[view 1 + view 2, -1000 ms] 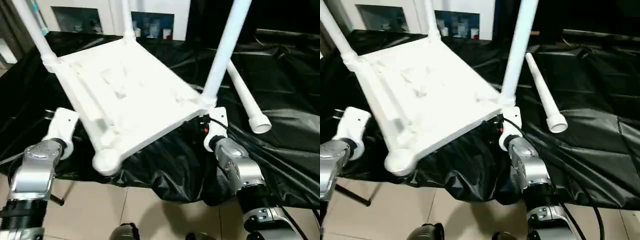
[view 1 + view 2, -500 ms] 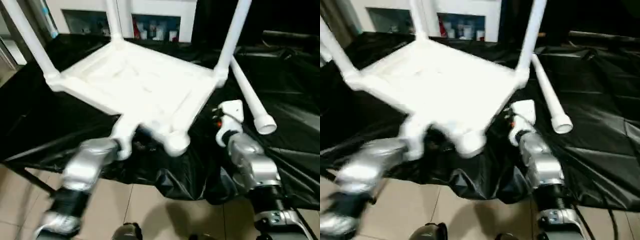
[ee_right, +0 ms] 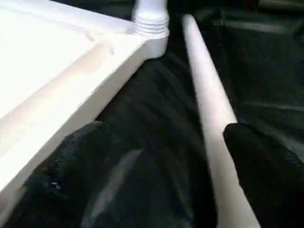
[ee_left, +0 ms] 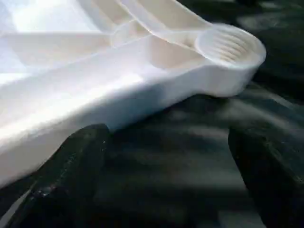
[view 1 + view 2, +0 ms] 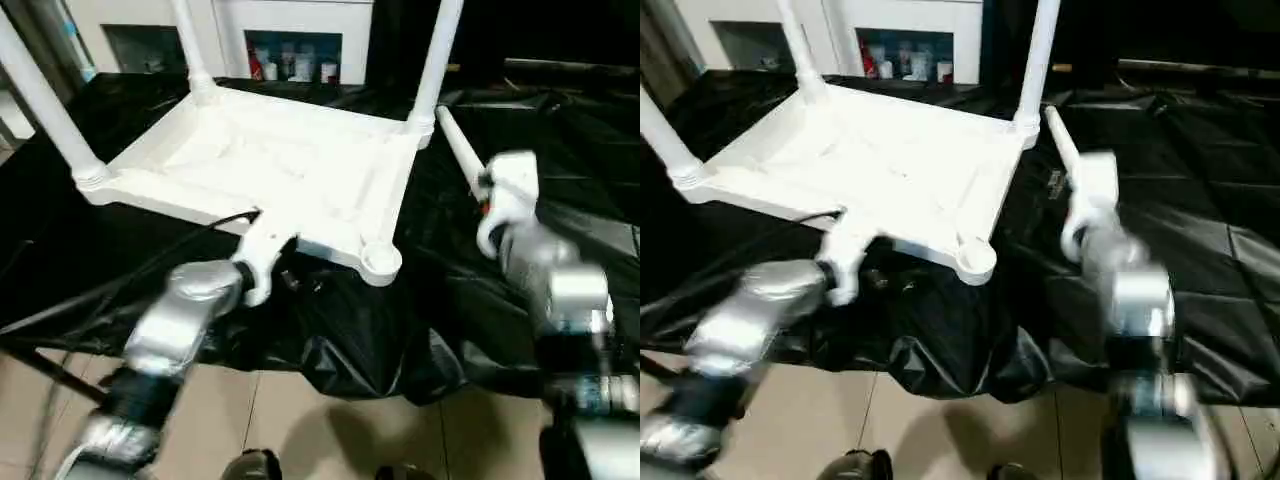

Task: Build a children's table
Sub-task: Rotate table base, then pick table leg

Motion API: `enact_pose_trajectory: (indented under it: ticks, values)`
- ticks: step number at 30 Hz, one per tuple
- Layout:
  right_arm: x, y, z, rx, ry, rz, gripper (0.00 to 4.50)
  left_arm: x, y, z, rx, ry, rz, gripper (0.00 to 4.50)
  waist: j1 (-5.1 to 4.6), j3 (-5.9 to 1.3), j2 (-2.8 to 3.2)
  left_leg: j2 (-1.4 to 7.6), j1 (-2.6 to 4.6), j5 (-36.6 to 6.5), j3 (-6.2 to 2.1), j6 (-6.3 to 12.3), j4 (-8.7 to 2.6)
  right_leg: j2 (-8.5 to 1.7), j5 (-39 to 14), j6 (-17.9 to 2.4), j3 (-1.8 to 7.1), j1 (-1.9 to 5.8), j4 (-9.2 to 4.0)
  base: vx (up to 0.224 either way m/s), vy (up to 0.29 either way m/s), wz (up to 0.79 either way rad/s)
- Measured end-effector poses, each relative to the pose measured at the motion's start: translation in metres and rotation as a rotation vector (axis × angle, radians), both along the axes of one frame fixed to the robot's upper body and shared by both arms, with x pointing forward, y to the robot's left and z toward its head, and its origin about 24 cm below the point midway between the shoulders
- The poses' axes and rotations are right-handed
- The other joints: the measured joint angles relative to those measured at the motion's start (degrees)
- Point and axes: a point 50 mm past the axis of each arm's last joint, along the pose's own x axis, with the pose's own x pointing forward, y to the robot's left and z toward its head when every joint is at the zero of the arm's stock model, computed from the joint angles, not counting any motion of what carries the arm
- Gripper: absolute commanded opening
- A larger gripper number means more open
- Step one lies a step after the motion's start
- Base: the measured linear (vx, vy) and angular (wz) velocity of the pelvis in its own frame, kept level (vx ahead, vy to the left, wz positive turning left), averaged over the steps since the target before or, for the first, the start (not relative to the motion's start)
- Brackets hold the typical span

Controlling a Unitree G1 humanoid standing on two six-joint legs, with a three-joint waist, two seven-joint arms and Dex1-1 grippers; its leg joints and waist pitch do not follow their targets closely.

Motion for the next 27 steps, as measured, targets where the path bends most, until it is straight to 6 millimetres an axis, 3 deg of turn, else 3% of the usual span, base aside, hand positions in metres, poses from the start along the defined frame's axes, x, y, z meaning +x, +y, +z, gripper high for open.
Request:
enact_pose_trajectory:
  ticks: [3,6,11,14,18,23,27]
  values:
    - [0.014,-0.013,0.014,0.005,0.029,-0.049,4.47,-0.01,0.018,0.008,0.019,0.02,0.016,4.5,0.15,0.4,0.0,-0.01,0.01,0.0,0.02,-0.01,-0.02,0.0,0.0,0.0,0.03,0.01,-0.04,0.0,0.0,0.0]
    - [0.018,-0.019,0.013,0.014,0.069,-0.074,4.47,-0.014,0.022,0.015,0.02,0.021,0.008,4.5,0.61,0.71,0.12,-0.04,-0.01,0.0,0.02,-0.01,-0.08,-0.01,0.0,0.0,0.05,0.08,-0.12,0.0,0.0,0.0]
    - [0.023,-0.024,0.012,0.031,0.144,-0.119,4.47,-0.028,0.023,0.035,-0.002,-0.017,-0.093,4.5,0.5,3.12,1.77,-0.17,-0.1,0.0,0.06,0.0,-0.18,-0.02,0.1,-0.1,0.23,-0.05,-0.16,0.0,0.0,0.0]
    - [0.023,-0.031,0.013,0.016,0.148,-0.148,4.47,-0.032,0.021,0.044,-0.012,-0.045,-0.14,4.5,0.71,3.96,2.28,-0.2,-0.22,0.0,0.08,-0.02,-0.54,-0.01,0.1,-0.1,0.24,-0.35,-0.18,0.0,0.0,0.0]
    - [0.022,-0.044,0.019,-0.018,0.153,-0.18,4.47,-0.043,0.013,0.063,-0.07,-0.083,-0.219,4.5,0.76,5.02,2.14,-0.11,-1.04,0.3,0.05,0.01,-0.7,0.13,-0.1,-0.3,0.18,-1.33,-0.07,0.0,0.0,0.0]
    - [0.022,-0.051,0.029,-0.062,0.151,-0.177,4.47,-0.054,0.016,0.075,-0.067,-0.082,-0.253,4.5,0.29,6.38,1.86,-0.11,-1.15,0.6,0.1,0.31,-0.88,0.18,-0.2,-0.5,0.26,-1.49,-0.23,0.0,0.0,0.0]
    - [0.021,-0.057,0.036,-0.077,0.157,-0.169,4.47,-0.057,0.019,0.071,-0.055,-0.055,-0.241,4.5,0.33,7.52,1.49,-0.12,-1.14,0.4,0.14,0.06,-0.91,0.17,-0.2,-0.5,0.28,-1.49,-0.27,0.0,0.0,0.0]
